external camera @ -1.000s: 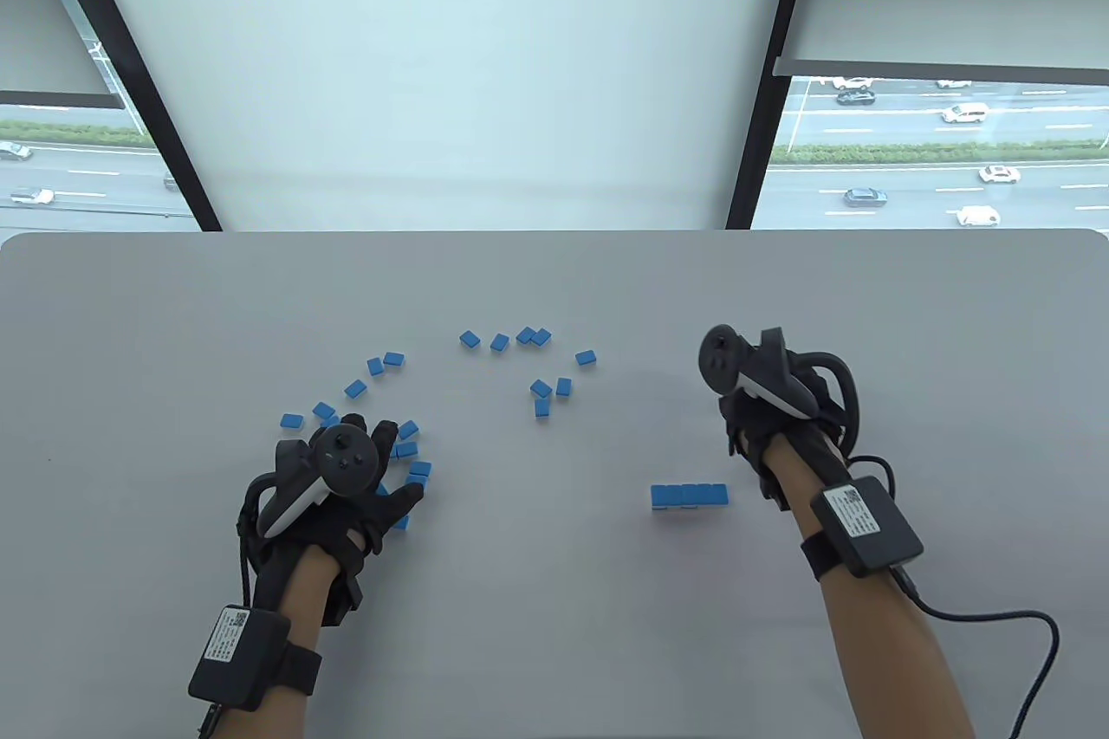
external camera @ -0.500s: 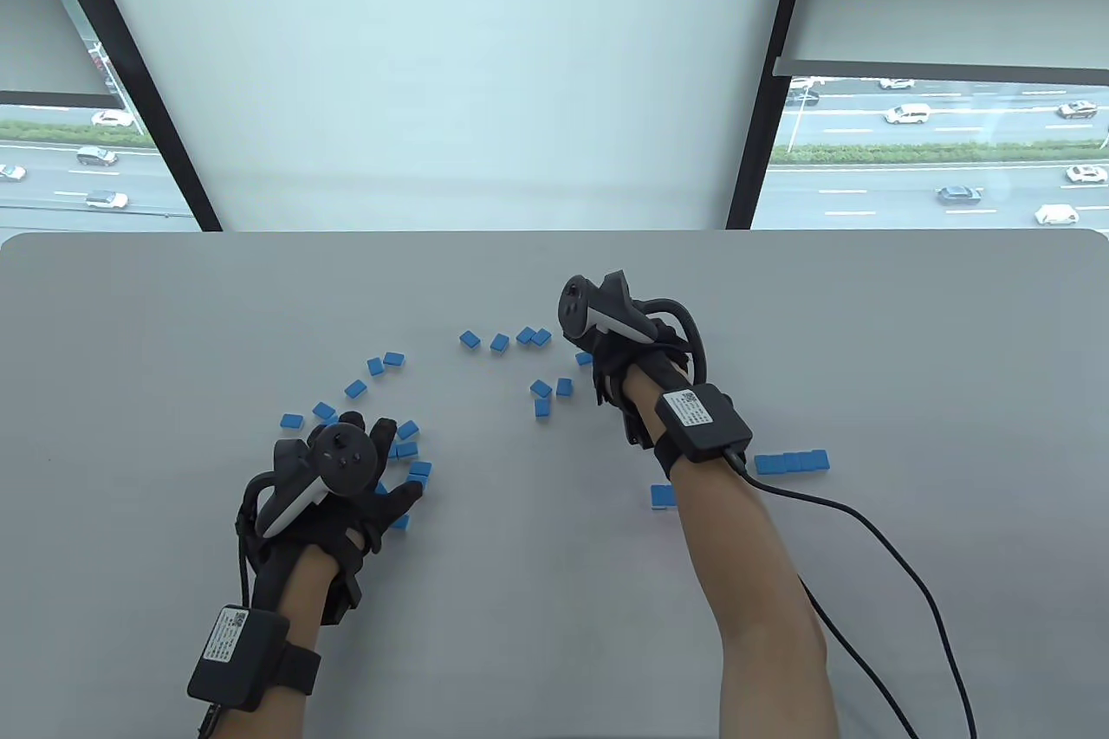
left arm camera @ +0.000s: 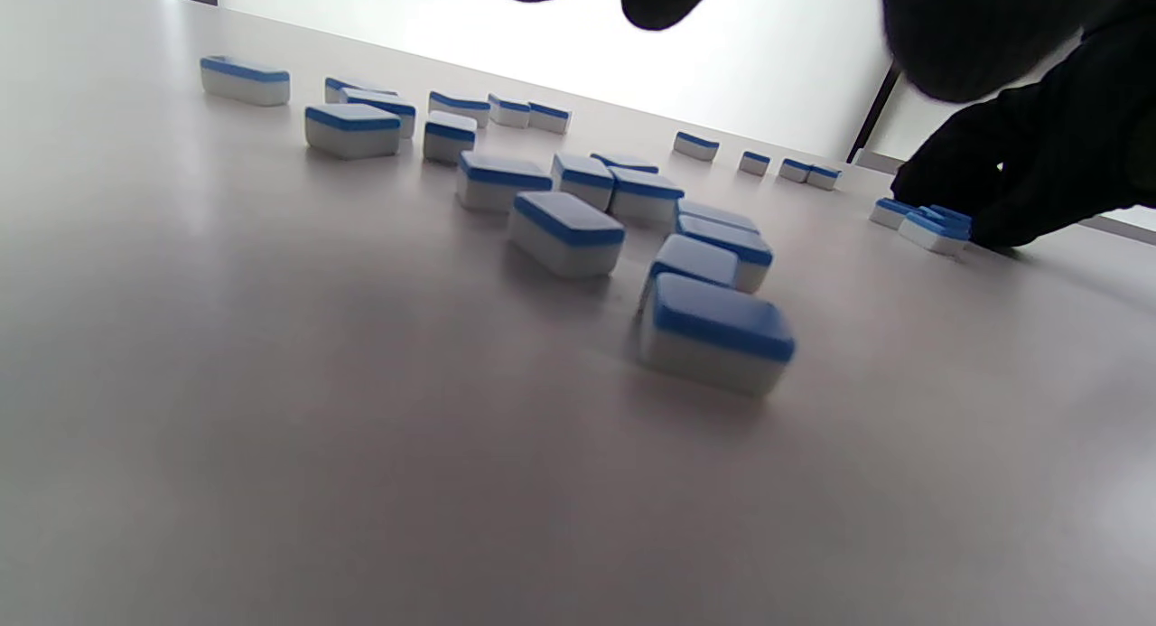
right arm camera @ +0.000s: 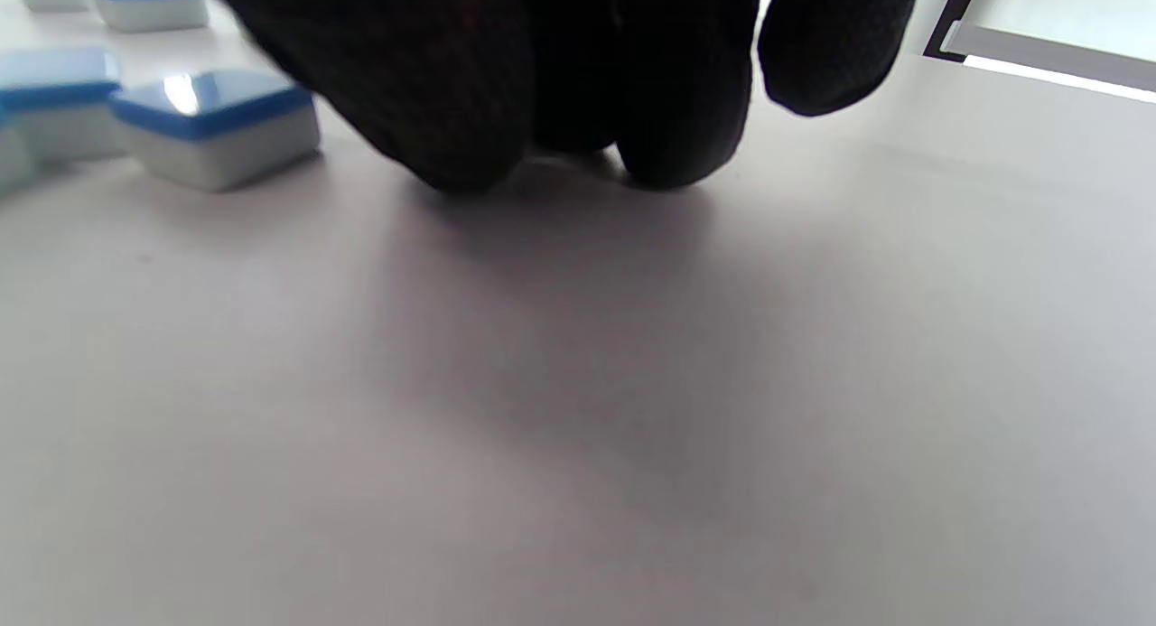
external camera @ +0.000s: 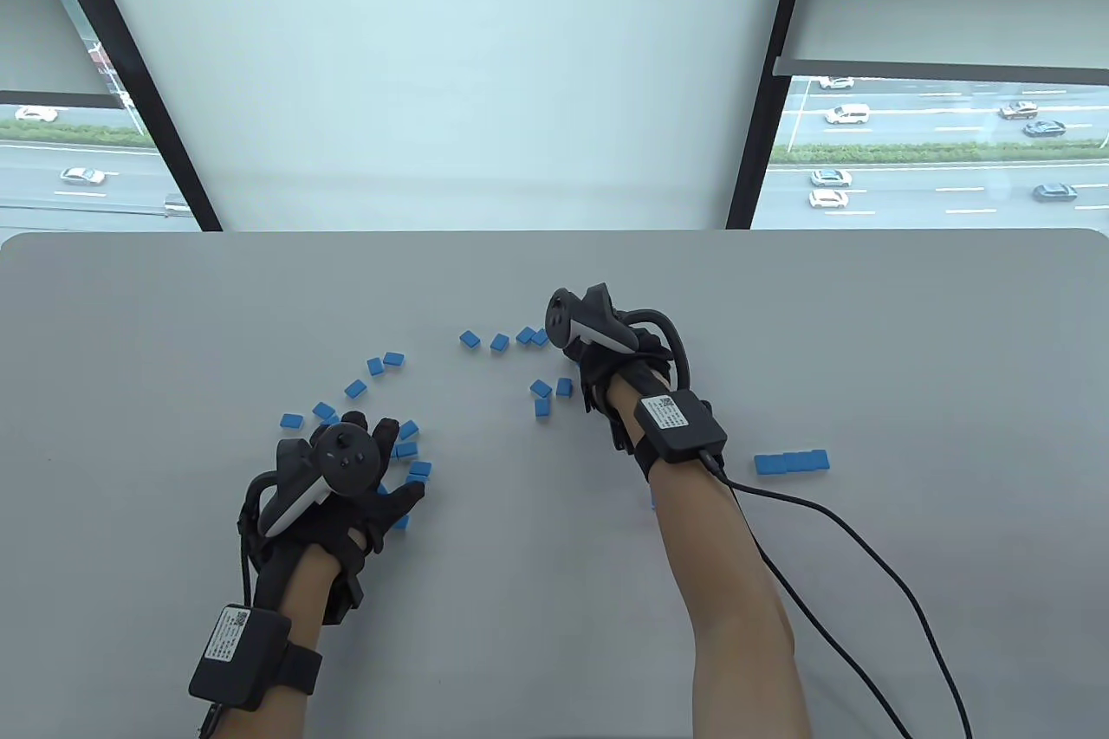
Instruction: Build mahjong tile wall
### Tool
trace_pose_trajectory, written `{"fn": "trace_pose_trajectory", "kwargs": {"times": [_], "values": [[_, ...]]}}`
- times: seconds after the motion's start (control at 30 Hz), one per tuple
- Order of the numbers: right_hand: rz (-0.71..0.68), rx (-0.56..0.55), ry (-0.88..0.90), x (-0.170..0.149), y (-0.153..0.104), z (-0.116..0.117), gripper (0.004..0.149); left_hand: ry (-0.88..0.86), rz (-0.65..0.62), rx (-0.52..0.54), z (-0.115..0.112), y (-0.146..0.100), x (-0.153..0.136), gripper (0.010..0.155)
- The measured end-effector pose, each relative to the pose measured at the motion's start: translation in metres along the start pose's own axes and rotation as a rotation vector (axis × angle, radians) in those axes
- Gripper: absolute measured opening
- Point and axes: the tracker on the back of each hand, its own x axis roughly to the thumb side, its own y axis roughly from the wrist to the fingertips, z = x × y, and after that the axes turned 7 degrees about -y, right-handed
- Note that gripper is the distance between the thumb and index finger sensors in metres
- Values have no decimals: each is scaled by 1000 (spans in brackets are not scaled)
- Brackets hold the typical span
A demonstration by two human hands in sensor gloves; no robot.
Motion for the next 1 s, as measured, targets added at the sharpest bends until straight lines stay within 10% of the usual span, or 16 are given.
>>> {"fn": "trace_pose_trajectory", "kwargs": {"times": [0.33, 0.63, 1.0], "values": [[-11, -4, -12, -22, -19, -21, 59, -4, 1, 2, 0, 1, 0, 87], [-66, -226, 14, -90, -100, -50, 58, 2, -11, 5, 1, 0, 2, 87], [129, -409, 66, -163, -168, 11, 57, 1, -21, 16, 2, -1, 2, 87]]}}
